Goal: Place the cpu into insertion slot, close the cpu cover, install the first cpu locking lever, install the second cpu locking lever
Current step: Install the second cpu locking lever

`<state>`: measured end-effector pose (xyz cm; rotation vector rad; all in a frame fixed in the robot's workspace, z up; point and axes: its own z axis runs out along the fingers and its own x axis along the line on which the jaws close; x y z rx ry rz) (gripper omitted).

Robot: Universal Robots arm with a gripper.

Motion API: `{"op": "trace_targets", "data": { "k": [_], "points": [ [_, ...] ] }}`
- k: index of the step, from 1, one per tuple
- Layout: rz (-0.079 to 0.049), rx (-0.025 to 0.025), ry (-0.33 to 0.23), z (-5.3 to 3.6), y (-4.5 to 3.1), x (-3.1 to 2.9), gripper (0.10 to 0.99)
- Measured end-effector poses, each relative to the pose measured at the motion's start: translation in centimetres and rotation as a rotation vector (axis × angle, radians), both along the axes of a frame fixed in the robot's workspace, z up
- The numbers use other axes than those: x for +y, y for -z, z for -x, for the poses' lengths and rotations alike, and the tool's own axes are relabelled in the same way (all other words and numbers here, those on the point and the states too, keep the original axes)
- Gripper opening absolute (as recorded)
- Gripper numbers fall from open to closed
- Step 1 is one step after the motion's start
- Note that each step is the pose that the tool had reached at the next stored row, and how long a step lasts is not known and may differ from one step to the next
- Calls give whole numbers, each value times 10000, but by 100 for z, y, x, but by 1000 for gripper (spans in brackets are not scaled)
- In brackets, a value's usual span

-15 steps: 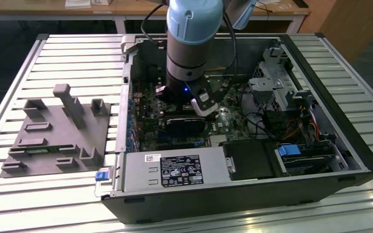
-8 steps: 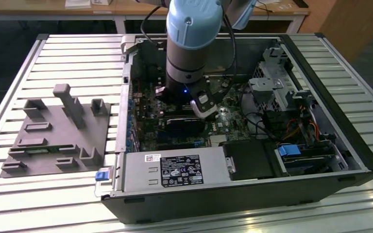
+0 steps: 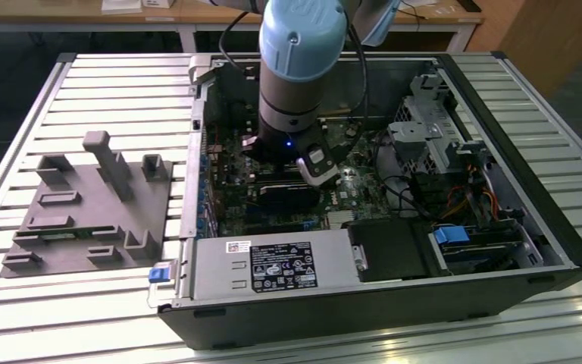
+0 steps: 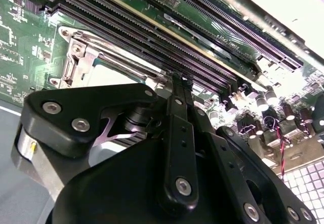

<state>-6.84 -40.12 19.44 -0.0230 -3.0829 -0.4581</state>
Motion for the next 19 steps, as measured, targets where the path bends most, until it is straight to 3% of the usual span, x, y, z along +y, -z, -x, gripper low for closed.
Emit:
{"op": "trace_targets", "data": {
  "k": [19],
  "points": [
    [-292,0,0,43,61,0,118]
  ]
}}
